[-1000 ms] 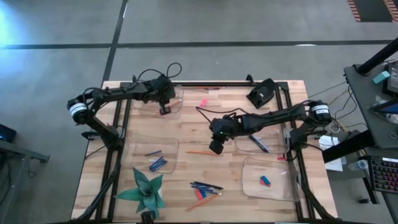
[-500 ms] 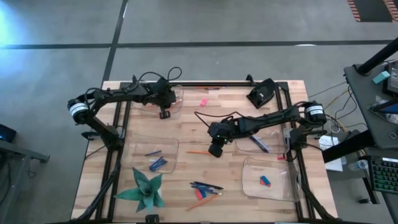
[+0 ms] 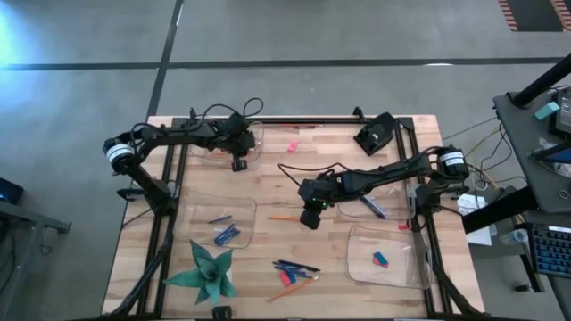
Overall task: Sort crayons/erasers/pens/pencils in bins
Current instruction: Put the pencil into the top left transparent bin
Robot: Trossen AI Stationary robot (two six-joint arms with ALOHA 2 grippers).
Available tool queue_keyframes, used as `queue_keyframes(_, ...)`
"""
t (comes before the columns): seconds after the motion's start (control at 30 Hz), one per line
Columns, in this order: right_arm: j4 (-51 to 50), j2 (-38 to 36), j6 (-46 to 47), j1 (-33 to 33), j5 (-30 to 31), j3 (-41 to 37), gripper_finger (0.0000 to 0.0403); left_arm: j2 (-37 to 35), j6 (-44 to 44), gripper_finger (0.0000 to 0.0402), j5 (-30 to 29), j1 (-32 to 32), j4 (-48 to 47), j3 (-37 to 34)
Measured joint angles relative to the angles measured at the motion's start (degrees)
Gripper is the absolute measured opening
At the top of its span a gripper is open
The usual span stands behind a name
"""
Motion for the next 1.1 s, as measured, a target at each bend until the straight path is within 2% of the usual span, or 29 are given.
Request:
queue_keyframes(0.13,0.00,0.00,0.00,0.00,0.02,-0.02,0.0068,0.00,-0.04,0.0021,-0.40,0.00,-0.01,0.00)
queue_keyframes(0.3,-0.28,-0.02,0.69,0.00,0.02,-0.02,0.0068,0.00,-0.06,0.0057,-2.66,0.00,-0.01,0.00)
queue_keyframes(0.43,-0.28,-0.04,1.41,0.00,-0.97,-0.09,0.0068,0.00,-0.48,0.0088,-7.19,-0.06,-0.07,0.51)
queue_keyframes(0.6,-0.27,-0.04,1.12,0.11,-3.21,-0.74,0.0068,-1.44,-5.90,0.0106,-12.03,0.02,-1.81,3.79)
queue_keyframes(0.83,-0.22,-0.04,-9.82,2.37,-4.28,-1.14,0.0068,-8.41,-7.68,0.0107,-11.97,-1.08,-8.18,9.56)
queue_keyframes(0.93,-0.10,-0.04,-12.18,3.69,-4.34,-1.16,0.0068,-13.20,-10.11,0.0107,-9.75,-2.61,-9.21,11.20)
queue_keyframes(1.1,-0.04,-0.04,-12.15,4.31,-4.02,-1.14,0.0068,-19.84,-19.92,0.0107,6.04,-9.06,-9.17,10.25)
